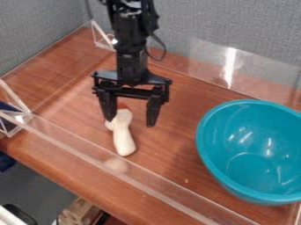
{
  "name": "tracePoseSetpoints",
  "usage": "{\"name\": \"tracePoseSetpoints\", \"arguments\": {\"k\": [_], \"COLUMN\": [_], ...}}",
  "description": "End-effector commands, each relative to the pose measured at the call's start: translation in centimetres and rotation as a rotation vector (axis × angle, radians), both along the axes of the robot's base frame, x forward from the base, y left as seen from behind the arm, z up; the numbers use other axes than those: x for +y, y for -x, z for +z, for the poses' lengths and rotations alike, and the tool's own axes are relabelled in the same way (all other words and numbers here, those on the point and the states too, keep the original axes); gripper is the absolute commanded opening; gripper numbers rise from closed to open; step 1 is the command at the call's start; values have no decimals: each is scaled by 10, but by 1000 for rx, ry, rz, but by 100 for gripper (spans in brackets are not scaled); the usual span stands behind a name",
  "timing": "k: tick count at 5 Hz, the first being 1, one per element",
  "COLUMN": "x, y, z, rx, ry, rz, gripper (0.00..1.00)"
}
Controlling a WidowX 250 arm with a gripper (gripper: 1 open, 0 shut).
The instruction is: Put the mushroom in the blue bowl
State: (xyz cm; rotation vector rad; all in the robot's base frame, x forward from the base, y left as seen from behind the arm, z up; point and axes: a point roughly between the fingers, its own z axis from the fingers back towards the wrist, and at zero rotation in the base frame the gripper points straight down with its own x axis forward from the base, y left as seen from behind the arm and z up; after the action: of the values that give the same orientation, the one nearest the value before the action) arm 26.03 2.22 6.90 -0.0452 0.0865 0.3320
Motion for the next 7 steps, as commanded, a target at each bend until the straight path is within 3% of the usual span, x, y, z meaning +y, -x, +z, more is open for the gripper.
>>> {"name": "tracePoseSetpoints", "arguments": {"k": [1,4,7], "x": [8,17,20], "y": [-3,-4,-6], "z": [-1,-24,-31], "rx": [-32,-29,-27], "ry": [-3,-9,-13], "rz": [37,62,68], "gripper": [100,100,100]}}
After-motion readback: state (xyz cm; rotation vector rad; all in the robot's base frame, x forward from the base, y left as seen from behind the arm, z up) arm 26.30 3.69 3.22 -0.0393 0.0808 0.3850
